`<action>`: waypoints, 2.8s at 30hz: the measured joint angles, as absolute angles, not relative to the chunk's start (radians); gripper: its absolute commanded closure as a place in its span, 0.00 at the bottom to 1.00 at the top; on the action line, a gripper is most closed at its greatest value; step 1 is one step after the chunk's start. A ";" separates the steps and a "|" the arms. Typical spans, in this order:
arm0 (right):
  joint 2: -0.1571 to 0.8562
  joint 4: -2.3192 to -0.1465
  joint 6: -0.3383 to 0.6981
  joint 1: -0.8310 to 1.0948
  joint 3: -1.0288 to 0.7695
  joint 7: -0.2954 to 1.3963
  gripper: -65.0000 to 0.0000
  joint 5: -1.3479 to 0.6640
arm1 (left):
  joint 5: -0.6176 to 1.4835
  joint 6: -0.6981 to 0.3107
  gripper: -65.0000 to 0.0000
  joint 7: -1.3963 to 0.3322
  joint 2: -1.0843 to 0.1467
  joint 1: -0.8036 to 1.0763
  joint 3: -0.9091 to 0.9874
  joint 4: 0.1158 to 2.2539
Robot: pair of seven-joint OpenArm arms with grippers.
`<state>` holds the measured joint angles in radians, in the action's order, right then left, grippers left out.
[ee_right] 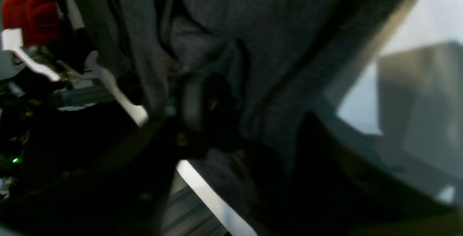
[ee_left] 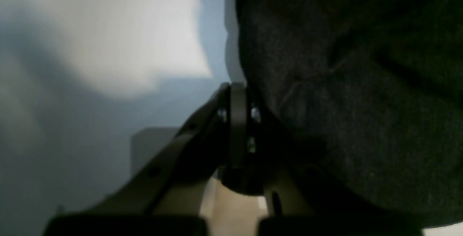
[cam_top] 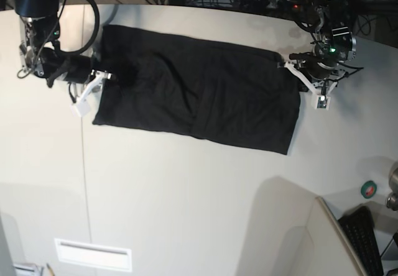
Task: Layout the t-shirt on the table in an organized manner, then fold the t-shirt properly
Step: 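Hold the shirt ends with both grippers and straighten the rectangle, then lift the shirt end with the right gripper and fold it over the body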
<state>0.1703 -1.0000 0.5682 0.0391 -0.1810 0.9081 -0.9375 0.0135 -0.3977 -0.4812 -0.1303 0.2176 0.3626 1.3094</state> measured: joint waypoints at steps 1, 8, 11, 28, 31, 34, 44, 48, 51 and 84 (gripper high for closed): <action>0.171 -0.998 0.560 0.033 -0.180 0.913 0.94 -0.934 | 0.020 -0.400 1.00 -0.475 -0.130 0.227 0.363 1.314; 0.220 -0.918 0.457 -0.047 -0.175 0.917 1.00 -0.939 | 0.023 -0.401 1.00 -0.470 -0.102 0.310 0.363 1.382; 0.243 -0.919 0.425 -0.063 -0.176 0.926 1.00 -0.936 | 0.001 -0.384 1.00 -0.471 -0.097 0.334 0.308 1.410; 0.253 -1.330 0.007 0.004 0.012 0.989 1.00 -0.935 | 0.214 -0.412 1.00 -0.709 -0.194 0.299 0.427 1.479; 0.221 -1.409 -0.076 0.020 0.043 0.996 1.00 -0.931 | 0.153 -0.428 1.00 -0.680 -0.174 0.229 0.406 1.385; 0.170 -1.471 -0.108 0.020 0.048 1.054 1.00 -0.934 | 0.058 -0.429 1.00 -0.578 -0.155 0.175 0.400 1.311; 0.035 -1.531 -0.159 -0.019 0.048 1.157 1.00 -0.924 | -0.131 -0.381 1.00 -0.553 -0.103 0.125 0.199 1.323; 0.022 -1.539 -0.162 -0.039 0.153 1.159 1.00 -0.917 | -0.133 -0.381 1.00 -0.558 -0.103 0.141 0.160 1.342; 0.019 -1.538 -0.162 -0.065 0.252 1.103 1.00 -0.923 | -0.134 -0.382 1.00 -0.560 -0.102 0.139 0.153 1.342; -0.099 -1.177 -0.262 -0.279 0.644 0.812 0.38 -0.938 | 0.017 -0.448 1.00 -0.742 -0.147 0.315 0.358 1.575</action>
